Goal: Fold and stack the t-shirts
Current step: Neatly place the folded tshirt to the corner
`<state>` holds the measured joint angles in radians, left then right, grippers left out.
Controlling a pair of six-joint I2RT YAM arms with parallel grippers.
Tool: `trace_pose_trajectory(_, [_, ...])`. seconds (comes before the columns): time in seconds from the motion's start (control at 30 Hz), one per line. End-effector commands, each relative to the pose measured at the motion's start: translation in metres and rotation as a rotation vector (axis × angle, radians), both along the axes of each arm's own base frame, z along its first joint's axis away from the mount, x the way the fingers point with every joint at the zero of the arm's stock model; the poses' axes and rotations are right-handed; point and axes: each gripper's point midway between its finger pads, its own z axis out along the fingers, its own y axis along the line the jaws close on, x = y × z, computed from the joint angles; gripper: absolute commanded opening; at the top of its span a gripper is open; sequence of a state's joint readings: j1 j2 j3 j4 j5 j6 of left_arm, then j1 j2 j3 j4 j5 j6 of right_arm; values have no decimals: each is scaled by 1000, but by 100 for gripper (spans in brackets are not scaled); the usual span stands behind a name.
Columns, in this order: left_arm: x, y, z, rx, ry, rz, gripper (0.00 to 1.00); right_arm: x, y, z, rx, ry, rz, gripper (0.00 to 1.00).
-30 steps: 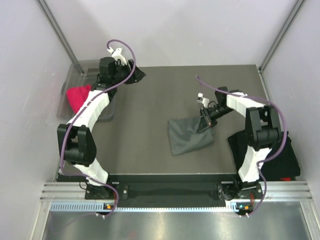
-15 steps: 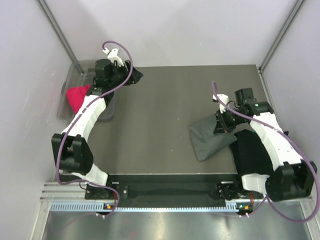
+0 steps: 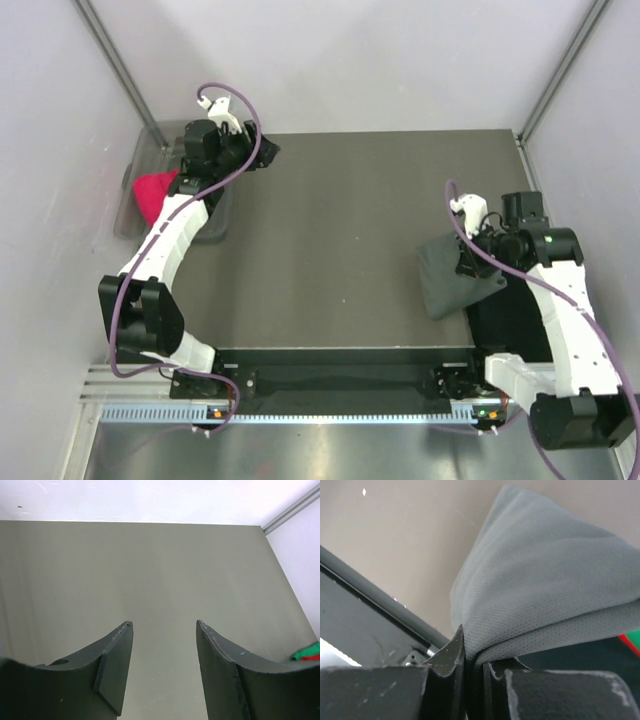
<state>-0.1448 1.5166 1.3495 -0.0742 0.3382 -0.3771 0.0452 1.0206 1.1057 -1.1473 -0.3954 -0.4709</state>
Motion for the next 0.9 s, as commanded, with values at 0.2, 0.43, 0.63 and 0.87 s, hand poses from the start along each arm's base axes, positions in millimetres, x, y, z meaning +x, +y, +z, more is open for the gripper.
trace_pose_trajectory(0.2, [6, 10, 11, 23, -66, 44, 58, -40, -36, 25, -90, -107, -106, 0])
trace_pose_trajectory(0.43, [6, 13, 11, 28, -69, 56, 58, -44, -47, 44, -101, -178, -207, 0])
trace_pose_trajectory(0.63, [5, 13, 12, 25, -70, 60, 58, -59, -55, 41, -133, -137, -237, 0])
trace_pose_trajectory(0.87, [4, 13, 13, 20, -71, 58, 59, -64, -75, 28, -236, -109, -282, 0])
